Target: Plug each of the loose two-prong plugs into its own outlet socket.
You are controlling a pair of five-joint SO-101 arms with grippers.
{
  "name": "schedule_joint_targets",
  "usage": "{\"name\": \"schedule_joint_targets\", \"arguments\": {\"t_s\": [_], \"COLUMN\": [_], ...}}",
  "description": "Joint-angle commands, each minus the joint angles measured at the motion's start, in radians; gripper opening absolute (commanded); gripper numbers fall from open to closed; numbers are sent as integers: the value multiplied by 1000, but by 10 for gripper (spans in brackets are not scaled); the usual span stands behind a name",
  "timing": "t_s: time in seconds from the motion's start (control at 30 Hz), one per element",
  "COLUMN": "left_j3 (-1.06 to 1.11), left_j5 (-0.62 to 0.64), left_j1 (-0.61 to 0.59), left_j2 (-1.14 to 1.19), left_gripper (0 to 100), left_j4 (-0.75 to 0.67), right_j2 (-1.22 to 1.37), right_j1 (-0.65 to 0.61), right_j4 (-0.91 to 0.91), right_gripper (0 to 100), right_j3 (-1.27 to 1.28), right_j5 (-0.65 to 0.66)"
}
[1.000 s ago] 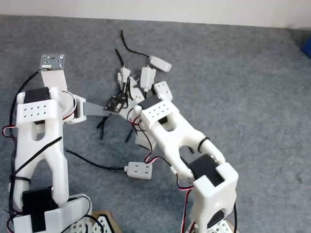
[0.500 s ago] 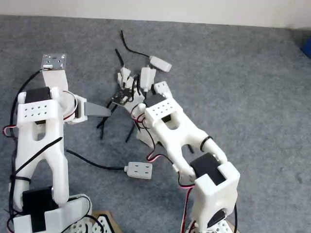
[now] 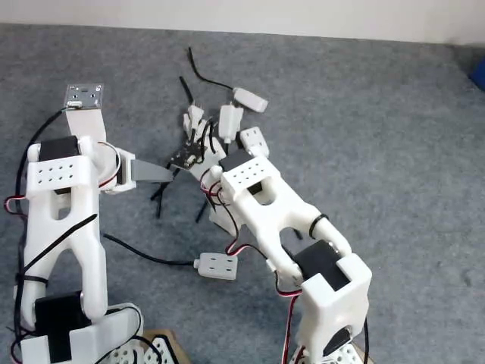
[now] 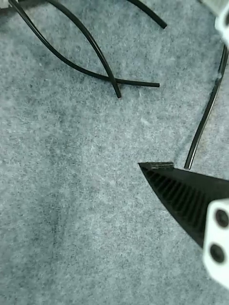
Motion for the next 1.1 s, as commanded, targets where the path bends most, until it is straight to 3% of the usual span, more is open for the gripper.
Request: {"name": "schedule_joint_targets", "arguments": {"t_s": [0.0,0.53,0.73,1.07], "left_j3": [-8,-8,-7,-8], "left_j5": [-3,-3,-3,-3], "left_j1": [-4,-4,-4,2], "left_j2": [-2,-4,-4,-4], "left_gripper": [511,511,511,511], "left_j4": [-8,-8,-8,-5], "right_j2": [-10,-13,-27,-423], "right_j1": [-22,-21,-24,-22], "right_j4": [-27,-68,-142,-73], "right_gripper": [67,7,7,7], "right_j3": [25,56,54,65], "right_j5": [2,18,-74,-130]}}
